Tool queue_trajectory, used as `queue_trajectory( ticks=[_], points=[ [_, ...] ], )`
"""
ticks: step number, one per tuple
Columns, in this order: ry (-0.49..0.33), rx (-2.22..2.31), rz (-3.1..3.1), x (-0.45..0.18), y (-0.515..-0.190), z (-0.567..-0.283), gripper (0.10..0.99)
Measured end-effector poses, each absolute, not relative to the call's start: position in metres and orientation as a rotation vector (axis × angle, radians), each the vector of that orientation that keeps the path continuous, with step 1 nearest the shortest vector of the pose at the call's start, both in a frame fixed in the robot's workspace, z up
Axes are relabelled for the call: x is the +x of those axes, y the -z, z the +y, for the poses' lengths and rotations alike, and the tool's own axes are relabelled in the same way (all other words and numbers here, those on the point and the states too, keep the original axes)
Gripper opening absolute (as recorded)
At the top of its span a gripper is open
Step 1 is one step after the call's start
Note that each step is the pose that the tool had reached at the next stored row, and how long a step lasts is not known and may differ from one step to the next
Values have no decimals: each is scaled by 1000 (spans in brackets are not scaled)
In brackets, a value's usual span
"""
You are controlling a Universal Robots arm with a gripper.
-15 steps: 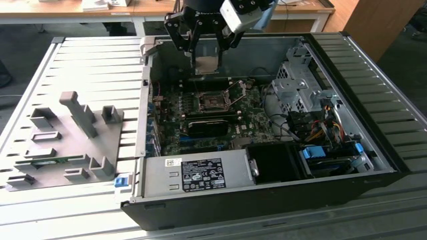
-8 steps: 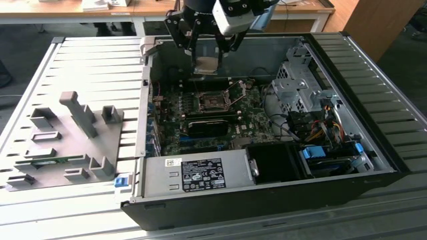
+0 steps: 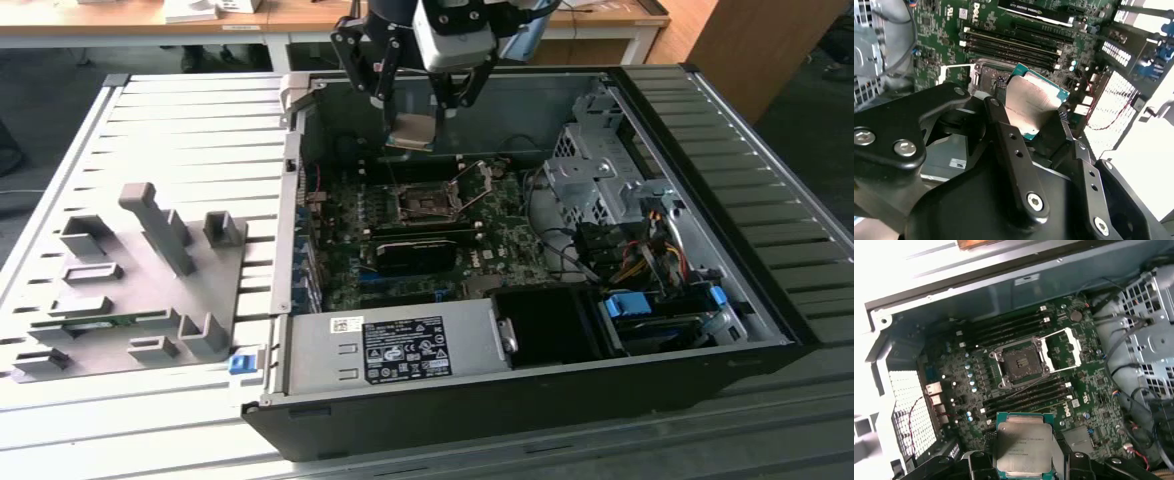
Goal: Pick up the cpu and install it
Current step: 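Place the cpu into insertion slot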
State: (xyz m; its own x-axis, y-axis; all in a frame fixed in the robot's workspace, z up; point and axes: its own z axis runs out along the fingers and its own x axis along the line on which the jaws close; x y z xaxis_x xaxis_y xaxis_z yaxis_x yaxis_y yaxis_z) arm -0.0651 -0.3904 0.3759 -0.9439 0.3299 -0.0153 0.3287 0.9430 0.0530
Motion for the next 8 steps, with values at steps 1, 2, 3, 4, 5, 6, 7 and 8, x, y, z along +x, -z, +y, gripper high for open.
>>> queue_trajectory(
  ticks=[1,2,3,4,5,6,7,8],
  points=[
    [-77,543,3069,-65,-376,-390,525],
    [-77,565,3064,-65,-376,-390,525],
    [-77,583,3061,-65,-376,-390,525],
    [-76,598,3058,-65,-376,-390,525],
    [-76,612,3054,-65,-376,-390,525],
    [-76,628,3051,-65,-376,-390,525],
    [-76,647,3047,-65,-376,-390,525],
    [-76,666,3042,-65,-376,-390,525]
  ],
)
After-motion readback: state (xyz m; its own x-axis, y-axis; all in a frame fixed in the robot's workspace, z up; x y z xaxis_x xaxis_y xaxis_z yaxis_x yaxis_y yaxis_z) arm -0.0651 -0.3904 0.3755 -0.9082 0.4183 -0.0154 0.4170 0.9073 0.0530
